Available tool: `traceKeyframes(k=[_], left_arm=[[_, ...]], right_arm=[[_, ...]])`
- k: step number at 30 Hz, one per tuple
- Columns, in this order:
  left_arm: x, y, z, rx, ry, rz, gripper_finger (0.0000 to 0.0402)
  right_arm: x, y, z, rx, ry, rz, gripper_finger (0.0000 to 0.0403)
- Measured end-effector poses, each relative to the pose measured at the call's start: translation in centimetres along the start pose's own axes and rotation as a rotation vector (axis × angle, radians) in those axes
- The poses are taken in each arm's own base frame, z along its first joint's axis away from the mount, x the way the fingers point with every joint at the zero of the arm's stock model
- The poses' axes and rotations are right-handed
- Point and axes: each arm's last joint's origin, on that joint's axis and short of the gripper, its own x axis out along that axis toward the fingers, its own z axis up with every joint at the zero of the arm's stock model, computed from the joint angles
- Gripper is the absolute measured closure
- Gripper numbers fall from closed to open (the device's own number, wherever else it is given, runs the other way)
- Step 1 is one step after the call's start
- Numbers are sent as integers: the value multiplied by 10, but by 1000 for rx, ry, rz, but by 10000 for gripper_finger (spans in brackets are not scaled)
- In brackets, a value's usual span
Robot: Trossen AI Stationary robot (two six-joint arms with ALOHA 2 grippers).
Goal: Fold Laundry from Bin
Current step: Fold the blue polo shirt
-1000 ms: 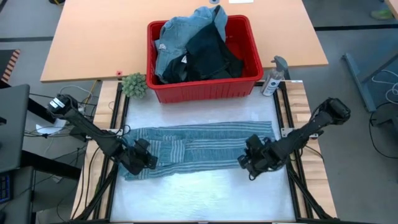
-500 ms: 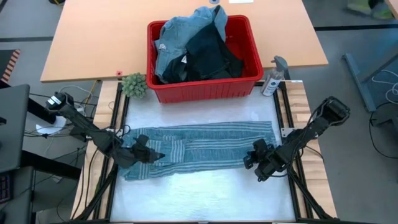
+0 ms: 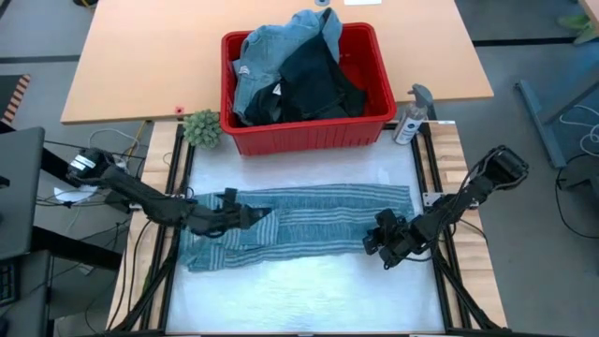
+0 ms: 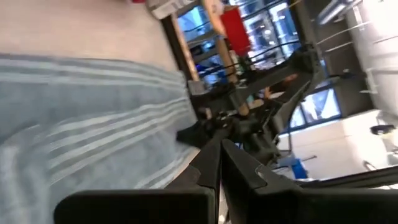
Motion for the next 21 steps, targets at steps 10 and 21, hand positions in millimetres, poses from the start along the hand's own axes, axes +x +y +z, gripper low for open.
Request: traceKeyframes(k=[10, 21], left_arm=[[70, 9, -20, 114, 130, 51, 401], [157, 59, -62, 301, 424, 188, 401]], right_arm=[[9, 2, 16, -2, 18, -21, 388], [4, 8, 17, -43, 31, -34, 388]])
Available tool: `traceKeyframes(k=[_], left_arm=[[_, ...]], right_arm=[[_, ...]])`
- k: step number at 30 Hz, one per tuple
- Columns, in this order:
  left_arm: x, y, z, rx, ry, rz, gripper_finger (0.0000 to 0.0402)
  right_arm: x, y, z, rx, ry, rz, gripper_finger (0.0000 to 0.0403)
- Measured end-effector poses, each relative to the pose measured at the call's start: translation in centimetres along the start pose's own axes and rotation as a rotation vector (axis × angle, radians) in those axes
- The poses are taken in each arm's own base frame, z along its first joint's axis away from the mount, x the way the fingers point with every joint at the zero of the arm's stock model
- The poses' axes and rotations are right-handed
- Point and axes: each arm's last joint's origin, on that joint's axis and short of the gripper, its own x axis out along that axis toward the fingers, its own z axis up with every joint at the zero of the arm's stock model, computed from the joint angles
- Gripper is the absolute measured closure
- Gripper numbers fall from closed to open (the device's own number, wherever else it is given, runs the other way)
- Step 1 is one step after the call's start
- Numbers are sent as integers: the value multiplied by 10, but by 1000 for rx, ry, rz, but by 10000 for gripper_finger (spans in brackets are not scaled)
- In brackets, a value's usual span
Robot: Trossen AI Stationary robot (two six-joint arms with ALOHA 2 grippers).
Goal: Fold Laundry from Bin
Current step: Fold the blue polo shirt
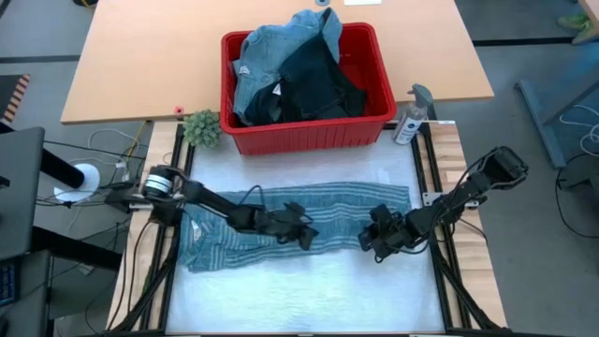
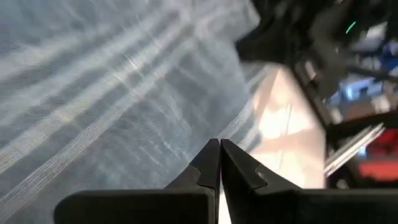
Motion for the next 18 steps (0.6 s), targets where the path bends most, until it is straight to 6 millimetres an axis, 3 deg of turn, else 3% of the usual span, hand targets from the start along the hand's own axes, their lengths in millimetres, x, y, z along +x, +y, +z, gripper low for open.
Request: traceKeyframes(k=[3, 6, 13, 18], left_arm=[[17, 10, -5, 8, 67, 29, 401], [21, 16, -7, 8, 106, 77, 401], [20, 21, -7, 29, 146, 102, 401], [19, 20, -3, 12, 166, 72, 401]], right_arm=[[-4, 2, 1, -8, 13, -28, 388], [-10, 5, 1, -37, 21, -70, 388], [-38, 7, 1, -99, 29, -243, 385], [-54, 24, 0, -91, 9, -183, 361]])
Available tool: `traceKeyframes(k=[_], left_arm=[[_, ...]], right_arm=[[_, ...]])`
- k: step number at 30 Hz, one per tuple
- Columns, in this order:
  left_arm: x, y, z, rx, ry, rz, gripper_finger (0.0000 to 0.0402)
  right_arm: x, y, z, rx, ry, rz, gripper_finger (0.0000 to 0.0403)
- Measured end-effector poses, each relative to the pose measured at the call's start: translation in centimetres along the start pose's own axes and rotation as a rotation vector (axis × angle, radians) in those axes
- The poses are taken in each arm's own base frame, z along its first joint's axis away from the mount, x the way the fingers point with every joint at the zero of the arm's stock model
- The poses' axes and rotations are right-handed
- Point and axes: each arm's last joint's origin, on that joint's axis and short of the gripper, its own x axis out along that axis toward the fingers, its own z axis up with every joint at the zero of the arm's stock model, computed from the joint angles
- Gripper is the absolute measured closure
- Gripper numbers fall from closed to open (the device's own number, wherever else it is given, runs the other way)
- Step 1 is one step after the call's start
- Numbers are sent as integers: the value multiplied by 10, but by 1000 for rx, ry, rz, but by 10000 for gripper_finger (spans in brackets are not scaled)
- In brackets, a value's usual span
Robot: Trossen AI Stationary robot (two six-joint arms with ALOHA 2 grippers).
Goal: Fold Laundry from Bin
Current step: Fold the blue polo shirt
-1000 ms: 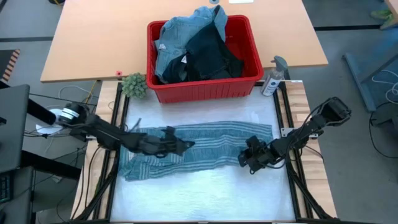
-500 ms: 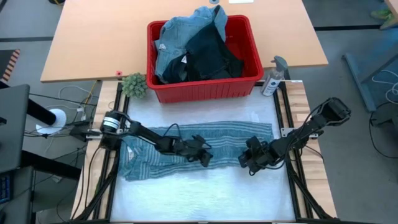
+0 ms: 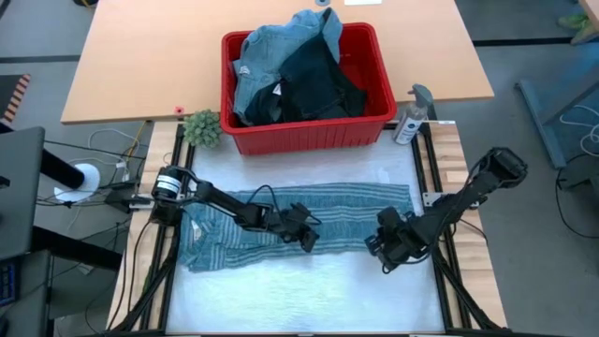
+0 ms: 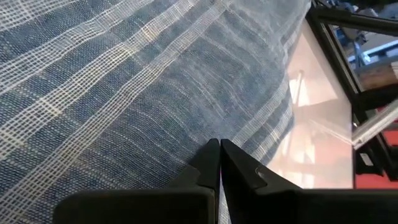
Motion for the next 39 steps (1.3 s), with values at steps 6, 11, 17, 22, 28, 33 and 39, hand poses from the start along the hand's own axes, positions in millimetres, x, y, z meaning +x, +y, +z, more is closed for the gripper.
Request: traceKeyframes(k=[6, 11, 17, 22, 28, 33, 39], left_arm=[[-14, -22, 19, -16, -11, -112, 401], [-36, -47, 47, -3, -77, -230, 401], [-52, -84, 87, 195, -179, -368, 398], [-65, -105, 129, 309, -157, -454, 356], [-81, -102, 171, 370, -105, -472, 268], [-87, -80, 194, 279, -45, -479, 210], [-100, -58, 218, 199, 69, -590, 187]], right_arm=[[-20, 17, -16, 68, -108, 206, 360], [-36, 5, -51, 80, -33, 258, 362], [-53, -4, -81, -65, 74, 343, 355], [-59, 5, -91, 7, 199, 433, 293], [-47, 13, -103, 362, 309, 348, 186], [-10, 51, -79, 571, 303, 348, 172], [13, 66, -51, 718, 212, 371, 194]])
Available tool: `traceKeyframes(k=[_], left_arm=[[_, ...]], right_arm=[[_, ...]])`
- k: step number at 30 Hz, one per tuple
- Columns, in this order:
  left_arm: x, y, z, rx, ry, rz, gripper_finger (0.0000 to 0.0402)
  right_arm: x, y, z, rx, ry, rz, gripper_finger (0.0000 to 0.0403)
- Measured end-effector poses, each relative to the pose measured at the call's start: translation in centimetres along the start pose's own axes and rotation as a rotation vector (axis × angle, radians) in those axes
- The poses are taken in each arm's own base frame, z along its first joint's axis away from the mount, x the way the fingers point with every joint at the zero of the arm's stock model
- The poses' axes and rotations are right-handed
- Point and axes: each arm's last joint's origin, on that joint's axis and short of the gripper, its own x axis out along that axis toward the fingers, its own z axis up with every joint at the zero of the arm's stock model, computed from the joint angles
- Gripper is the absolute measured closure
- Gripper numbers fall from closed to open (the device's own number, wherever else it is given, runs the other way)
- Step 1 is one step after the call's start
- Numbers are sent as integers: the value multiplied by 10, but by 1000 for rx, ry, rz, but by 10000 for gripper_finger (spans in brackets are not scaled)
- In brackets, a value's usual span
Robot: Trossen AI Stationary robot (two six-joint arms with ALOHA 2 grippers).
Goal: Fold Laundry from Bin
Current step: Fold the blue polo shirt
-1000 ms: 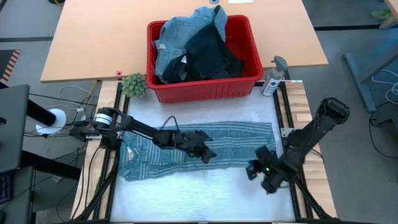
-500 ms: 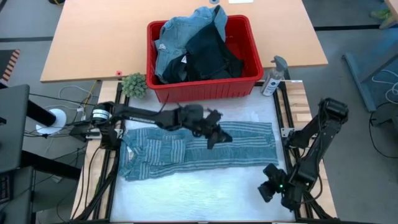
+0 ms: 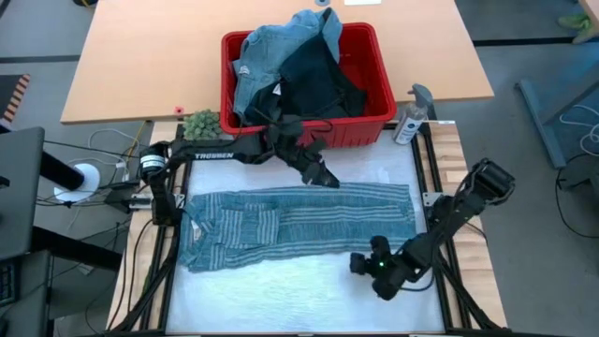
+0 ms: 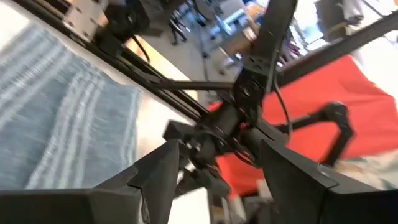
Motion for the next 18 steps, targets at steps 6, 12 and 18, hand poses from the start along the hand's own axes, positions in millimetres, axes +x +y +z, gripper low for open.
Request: traceKeyframes(k=[6, 12, 18], left_arm=[[-15, 9, 9, -12, 27, -41, 187], [-16, 10, 11, 15, 15, -32, 187], [-16, 10, 10, 24, 17, -34, 187]], right_arm=[[-36, 1, 4, 3, 40, 13, 198], [-72, -12, 55, -42, -76, -330, 209], [-126, -12, 99, -63, -179, -537, 226]])
